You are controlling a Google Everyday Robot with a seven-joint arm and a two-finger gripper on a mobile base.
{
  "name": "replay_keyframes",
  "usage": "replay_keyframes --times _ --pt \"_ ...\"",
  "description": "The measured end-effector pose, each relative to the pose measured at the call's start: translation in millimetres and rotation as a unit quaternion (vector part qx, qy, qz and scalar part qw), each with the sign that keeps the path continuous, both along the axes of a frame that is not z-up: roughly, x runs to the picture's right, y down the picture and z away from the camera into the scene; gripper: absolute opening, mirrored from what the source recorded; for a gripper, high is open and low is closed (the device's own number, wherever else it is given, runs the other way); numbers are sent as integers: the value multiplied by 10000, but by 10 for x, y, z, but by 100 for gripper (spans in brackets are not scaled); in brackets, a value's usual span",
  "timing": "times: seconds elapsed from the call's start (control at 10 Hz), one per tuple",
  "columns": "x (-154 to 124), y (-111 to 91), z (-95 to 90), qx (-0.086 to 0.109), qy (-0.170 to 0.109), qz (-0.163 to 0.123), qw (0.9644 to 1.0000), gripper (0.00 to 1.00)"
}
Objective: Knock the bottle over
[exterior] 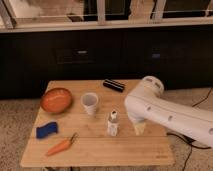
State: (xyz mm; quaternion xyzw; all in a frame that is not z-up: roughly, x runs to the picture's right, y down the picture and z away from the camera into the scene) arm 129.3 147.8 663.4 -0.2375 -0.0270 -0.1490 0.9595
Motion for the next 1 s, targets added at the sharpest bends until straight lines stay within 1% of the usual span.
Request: replay_keyframes --times 0.7,0.9,1.0 --pt "-6 -1 1 -1 -4 -4 10000 80" --pt "-51 51 32 15 -83 -69 9999 72" --pt "-114 82 64 28 -137 -125 9998 71"
